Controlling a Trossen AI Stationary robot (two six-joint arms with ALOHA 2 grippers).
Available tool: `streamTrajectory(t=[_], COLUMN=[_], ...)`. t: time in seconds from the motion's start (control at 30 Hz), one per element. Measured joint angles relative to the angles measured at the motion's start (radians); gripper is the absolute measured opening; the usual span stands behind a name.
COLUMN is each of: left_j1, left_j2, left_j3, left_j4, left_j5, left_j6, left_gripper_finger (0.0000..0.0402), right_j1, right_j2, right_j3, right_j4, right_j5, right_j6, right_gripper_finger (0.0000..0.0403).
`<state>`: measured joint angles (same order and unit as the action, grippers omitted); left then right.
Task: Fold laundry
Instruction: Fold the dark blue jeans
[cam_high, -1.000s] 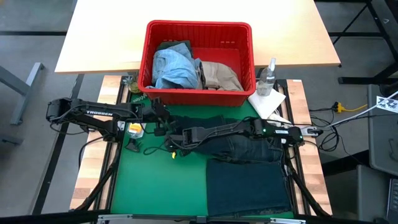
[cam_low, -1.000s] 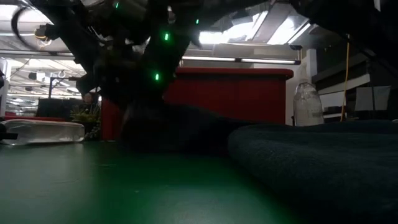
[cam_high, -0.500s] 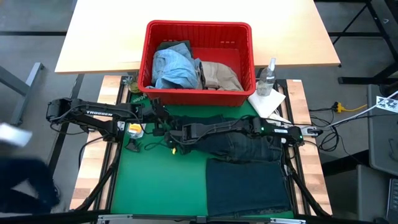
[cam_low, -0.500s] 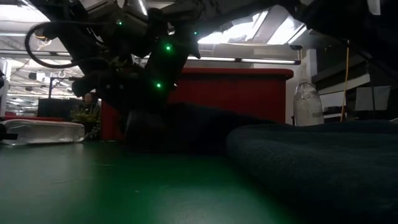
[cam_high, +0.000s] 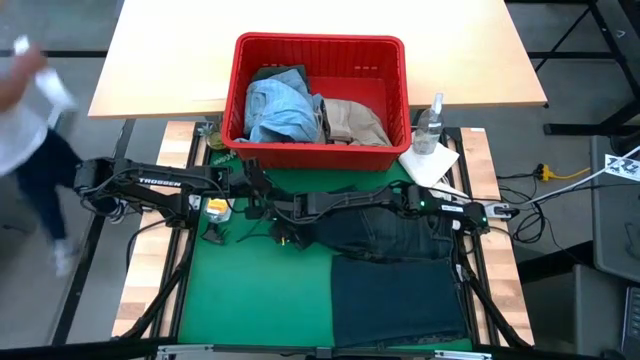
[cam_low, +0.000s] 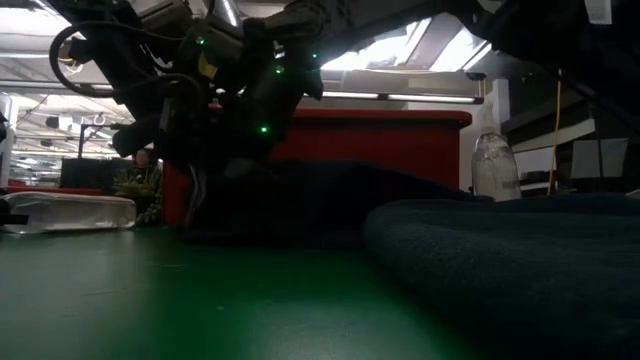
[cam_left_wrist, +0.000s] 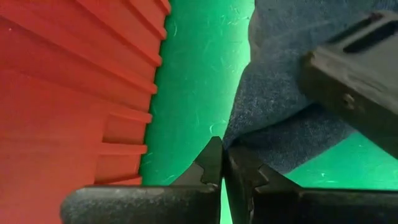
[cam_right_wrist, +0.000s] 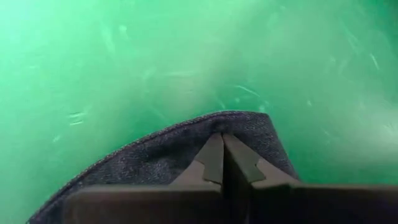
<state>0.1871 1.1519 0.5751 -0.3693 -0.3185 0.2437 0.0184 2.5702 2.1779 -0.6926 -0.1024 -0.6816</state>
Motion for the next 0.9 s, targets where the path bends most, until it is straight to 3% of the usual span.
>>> streamTrajectory(t=[0.33,0.5,0.6,0.77,0.9], left_j1=[0.000,0.000,0.000,0.000,0.000], left_j2=[0.000,0.000,0.000,0.000,0.000], left_j3=[0.000,0.000,0.000,0.000,0.000], left_j4=[0.015,0.038,0.066,0.073,0.069], left_j5=[-0.015,-0.111,-0.135,-0.073,-0.066], left_j6=[0.152,0.185,0.188,0.194,0.197], left_gripper_finger=[0.0000,0.0000,0.0000,0.0000,0.0005], right_j1=[0.033,0.035,0.038,0.041,0.050], right_j2=[0.000,-0.006,-0.014,-0.009,-0.009], right_j3=[-0.001,-0.003,0.001,0.062,0.118], right_j4=[-0.003,-0.013,-0.028,-0.072,-0.086], right_j5=[-0.080,-0.203,-0.225,-0.422,-0.319], right_j6=[-0.083,-0.085,-0.091,-0.163,-0.142], right_gripper_finger=[0.0000,0.0000,0.0000,0.0000,0.0000])
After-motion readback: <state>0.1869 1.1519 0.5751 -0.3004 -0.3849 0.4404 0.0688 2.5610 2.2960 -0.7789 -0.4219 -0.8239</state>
